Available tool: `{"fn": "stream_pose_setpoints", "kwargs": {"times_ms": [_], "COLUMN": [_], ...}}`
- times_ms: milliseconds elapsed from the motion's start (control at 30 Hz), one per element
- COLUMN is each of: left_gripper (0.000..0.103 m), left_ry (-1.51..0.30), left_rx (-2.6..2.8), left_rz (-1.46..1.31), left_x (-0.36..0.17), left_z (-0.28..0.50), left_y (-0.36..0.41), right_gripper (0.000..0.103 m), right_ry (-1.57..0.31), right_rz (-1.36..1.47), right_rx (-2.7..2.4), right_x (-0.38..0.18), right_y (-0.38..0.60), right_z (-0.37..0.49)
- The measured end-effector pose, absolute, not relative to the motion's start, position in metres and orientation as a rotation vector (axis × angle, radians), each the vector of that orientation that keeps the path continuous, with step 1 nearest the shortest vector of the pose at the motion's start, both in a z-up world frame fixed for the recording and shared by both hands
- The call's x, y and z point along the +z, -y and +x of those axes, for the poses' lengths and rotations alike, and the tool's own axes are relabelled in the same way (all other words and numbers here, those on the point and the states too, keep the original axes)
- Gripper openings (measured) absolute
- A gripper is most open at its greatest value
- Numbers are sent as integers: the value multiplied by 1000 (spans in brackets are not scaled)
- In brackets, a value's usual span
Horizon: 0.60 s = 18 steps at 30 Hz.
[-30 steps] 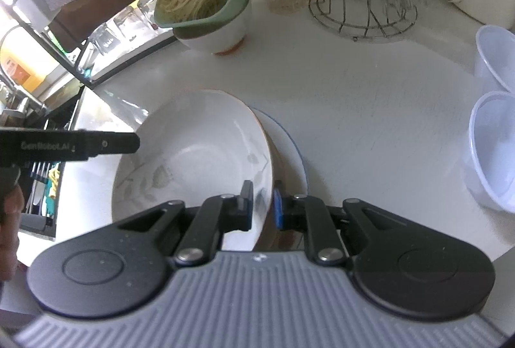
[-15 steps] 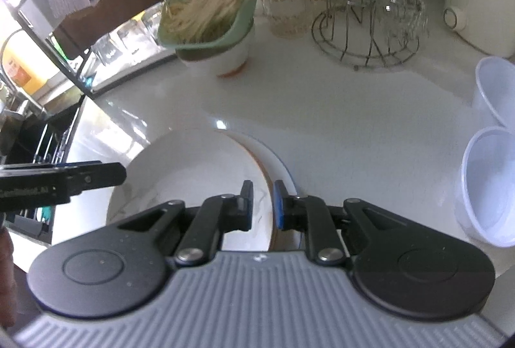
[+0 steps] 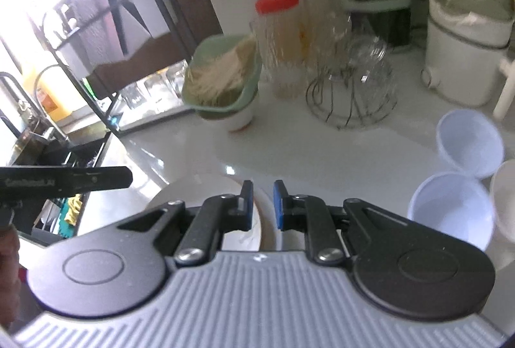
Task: Organize plates and bowls
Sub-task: 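Lower the leaf plate onto the plate stack and open both grippers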
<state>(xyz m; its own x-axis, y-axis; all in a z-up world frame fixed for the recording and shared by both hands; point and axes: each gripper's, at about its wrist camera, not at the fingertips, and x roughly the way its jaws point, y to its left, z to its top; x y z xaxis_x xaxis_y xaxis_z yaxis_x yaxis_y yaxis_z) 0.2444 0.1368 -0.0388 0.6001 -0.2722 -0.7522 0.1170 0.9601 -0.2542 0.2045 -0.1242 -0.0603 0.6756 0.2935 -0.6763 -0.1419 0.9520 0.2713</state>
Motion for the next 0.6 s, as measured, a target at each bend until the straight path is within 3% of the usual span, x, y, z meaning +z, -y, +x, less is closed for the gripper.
{"fn": "stream_pose_setpoints", "kwargs": {"times_ms": [300, 600], "left_gripper": [44, 44], "left_ry": [-813, -765], "left_rx": [-207, -161], "left_rz": [-199, -226], "left_x": [0, 5], "left_z": [215, 169], "left_y": [-105, -67], "right_gripper": [16, 16], "right_ry": [-700, -652], "right_rz": [187, 153], "right_rx": [275, 310], "right_x": [-31, -23], "right_y": [159, 195], "right_z": [169, 136]}}
